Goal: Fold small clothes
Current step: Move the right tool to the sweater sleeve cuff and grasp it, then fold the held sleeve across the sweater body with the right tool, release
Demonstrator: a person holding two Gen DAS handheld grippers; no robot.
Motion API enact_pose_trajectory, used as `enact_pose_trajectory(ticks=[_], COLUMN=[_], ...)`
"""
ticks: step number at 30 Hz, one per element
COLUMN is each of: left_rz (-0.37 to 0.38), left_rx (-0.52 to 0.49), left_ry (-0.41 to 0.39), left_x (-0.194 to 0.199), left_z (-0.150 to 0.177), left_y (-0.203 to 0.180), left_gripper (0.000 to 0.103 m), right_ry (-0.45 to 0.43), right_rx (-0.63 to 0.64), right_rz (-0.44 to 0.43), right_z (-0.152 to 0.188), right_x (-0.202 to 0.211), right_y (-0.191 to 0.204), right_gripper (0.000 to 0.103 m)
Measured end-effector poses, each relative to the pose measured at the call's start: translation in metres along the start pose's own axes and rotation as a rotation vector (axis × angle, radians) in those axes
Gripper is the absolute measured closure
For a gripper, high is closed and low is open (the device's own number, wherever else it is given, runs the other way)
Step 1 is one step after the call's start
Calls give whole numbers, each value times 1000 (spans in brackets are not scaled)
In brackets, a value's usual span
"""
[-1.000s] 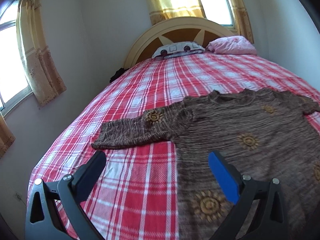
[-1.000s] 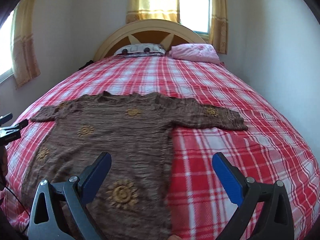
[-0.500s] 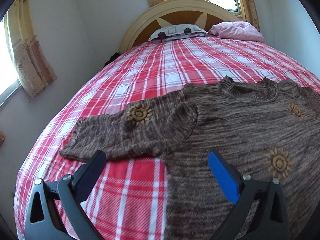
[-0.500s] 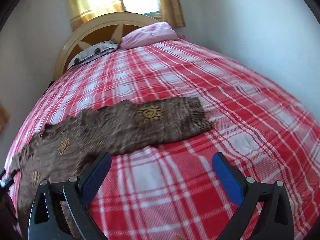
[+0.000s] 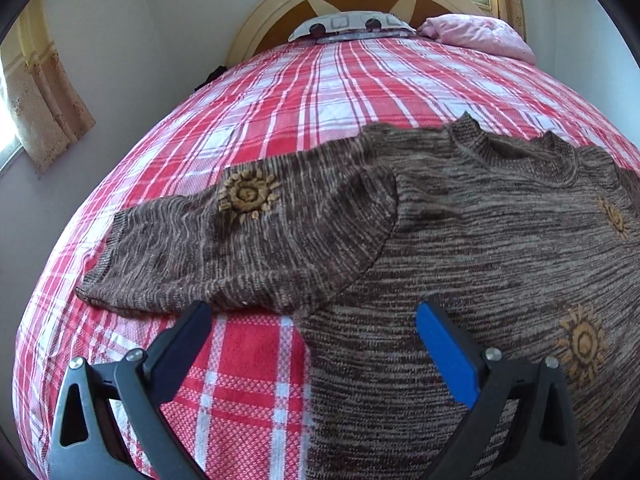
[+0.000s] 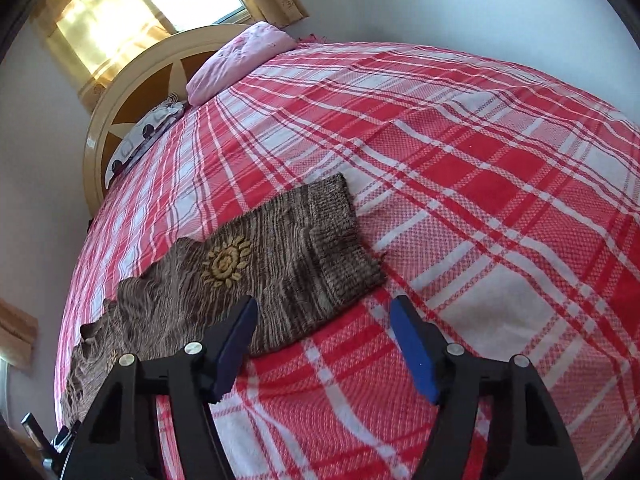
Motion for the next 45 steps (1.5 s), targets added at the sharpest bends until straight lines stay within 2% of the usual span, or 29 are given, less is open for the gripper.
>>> enact_pose_trajectory(ticks=[2,4,6,8,13,18,22,25,28,32,36,38,39,41,42,43,45], left_rz=[-10,-15,-10,-2,-4,4,26,36,35,43,64,79,96,145,170,195,254], left_rx=[-18,-28,-24,-17,-23,-22,-6,1,-13,-23,-31,-43,-51,-64,-73,-84,-120], left_ry=[-5,-12,-8,-3,3,10,18,22,16,9,-4,-19,-33,-45,-52,-60,-73], left_x=[1,2,2,1,-2,-4,-6,-7,-6,-4,4,12,19,31,38,44,56], left_z=[0,1,2,3,2,2,3,3,3,3,1,-1,-3,-8,-11,-15,-22], left_y=[-2,-4,-4,-3,-4,-4,-3,-2,-4,-7,-9,-13,-18,-30,-39,-49,-77], left_gripper=[0,0,0,0,0,0,0,0,0,0,0,0,0,0,0,0,0], right_ry=[3,4,9,7,-12,-80,-134,-167,-181,-145,-27,88,102,83,78,57,-6], right_rx=[-15,-48,-70,-85,-46,64,202,346,498,676,792,829,842,848,838,816,764], right_rz=[-2,-6,-7,-7,23,8,-27,-60,-94,-148,-244,-324,-347,-379,-403,-423,-437], right_z=[-6,-13,-17,-20,-22,-24,-21,-8,19,78,141,169,176,177,175,169,151], right_x=[-7,-15,-21,-25,-24,-5,15,28,34,24,4,-3,1,14,22,31,47], right_y=[-1,-3,-6,-8,-7,23,76,131,188,251,287,294,292,284,276,268,246], right_gripper=[39,55,66,72,96,97,97,98,98,98,97,97,94,63,36,29,29])
Point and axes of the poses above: each gripper's, at about its wrist camera, not at the fingertips, and x roughly against the way its jaws point, y to its left, z to its underside, the point moved 8 cm from there along -x, roughly the way its jaws point, and after that the axes turned 3 degrees about z, right-handed, at the moved point
